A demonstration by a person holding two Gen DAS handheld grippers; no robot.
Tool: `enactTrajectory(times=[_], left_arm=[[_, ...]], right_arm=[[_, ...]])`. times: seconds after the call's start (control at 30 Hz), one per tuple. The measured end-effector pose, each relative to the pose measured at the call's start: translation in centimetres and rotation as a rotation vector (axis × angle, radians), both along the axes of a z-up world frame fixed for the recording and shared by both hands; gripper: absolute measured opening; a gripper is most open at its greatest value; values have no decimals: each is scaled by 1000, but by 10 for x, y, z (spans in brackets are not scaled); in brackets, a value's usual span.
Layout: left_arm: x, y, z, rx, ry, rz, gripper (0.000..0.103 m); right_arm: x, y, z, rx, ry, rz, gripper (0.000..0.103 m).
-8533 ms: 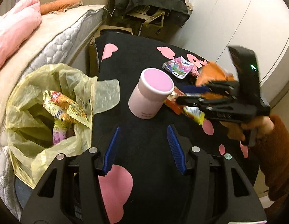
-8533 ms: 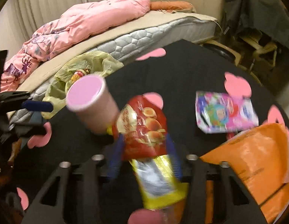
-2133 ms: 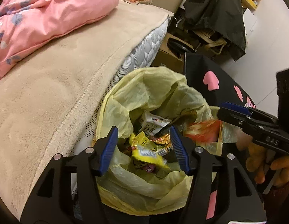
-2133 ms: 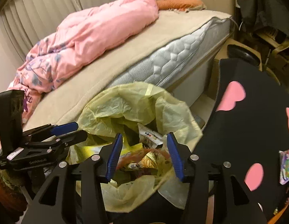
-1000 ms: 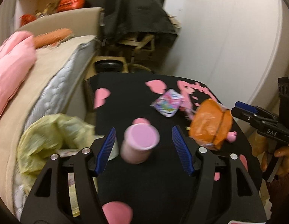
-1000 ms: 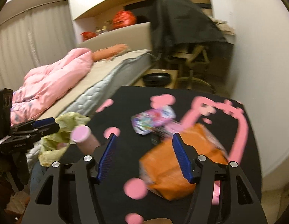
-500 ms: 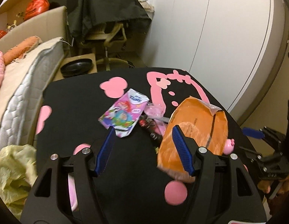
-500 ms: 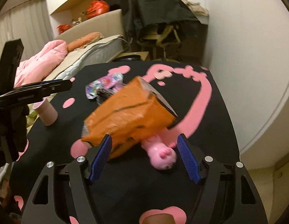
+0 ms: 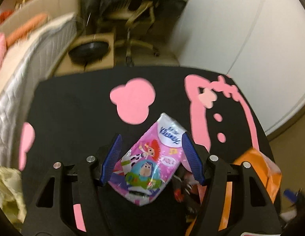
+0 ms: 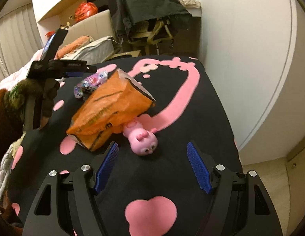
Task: Collect trash
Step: 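Grasp the pink Kleenex tissue pack with the left gripper while the right grasps the orange bag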
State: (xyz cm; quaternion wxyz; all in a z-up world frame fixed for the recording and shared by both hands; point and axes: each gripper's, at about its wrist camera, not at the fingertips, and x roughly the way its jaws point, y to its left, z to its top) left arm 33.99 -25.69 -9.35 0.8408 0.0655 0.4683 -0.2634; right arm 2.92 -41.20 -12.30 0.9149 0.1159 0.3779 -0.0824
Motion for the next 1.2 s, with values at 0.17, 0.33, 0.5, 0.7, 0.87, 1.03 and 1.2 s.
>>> enactTrajectory(times=[0.17, 0.33, 0.5, 0.7, 0.87, 1.03, 1.2], left_arm=[[-11, -2, -15, 40, 39, -33, 59], [-39, 6, -19, 114, 27, -84, 23], [-69, 15, -13, 130, -27, -163, 8], [-110, 47, 13, 58, -38, -176, 4], [-148, 83, 22, 4, 7, -186, 4], [-176, 121, 17, -21, 43, -153, 4], [-187, 151, 4, -8, 58, -86, 4]], right_arm=[[-5, -5, -3, 21, 16, -10, 68], [1, -7, -8, 64, 36, -16, 68], [7, 4, 2, 17, 26, -21, 68], [18, 9, 24, 54, -57, -3, 68], [57, 9, 21, 121, -55, -4, 68], [99, 11, 4, 94, 28, -25, 68], [122, 22, -9, 53, 70, -1, 68]])
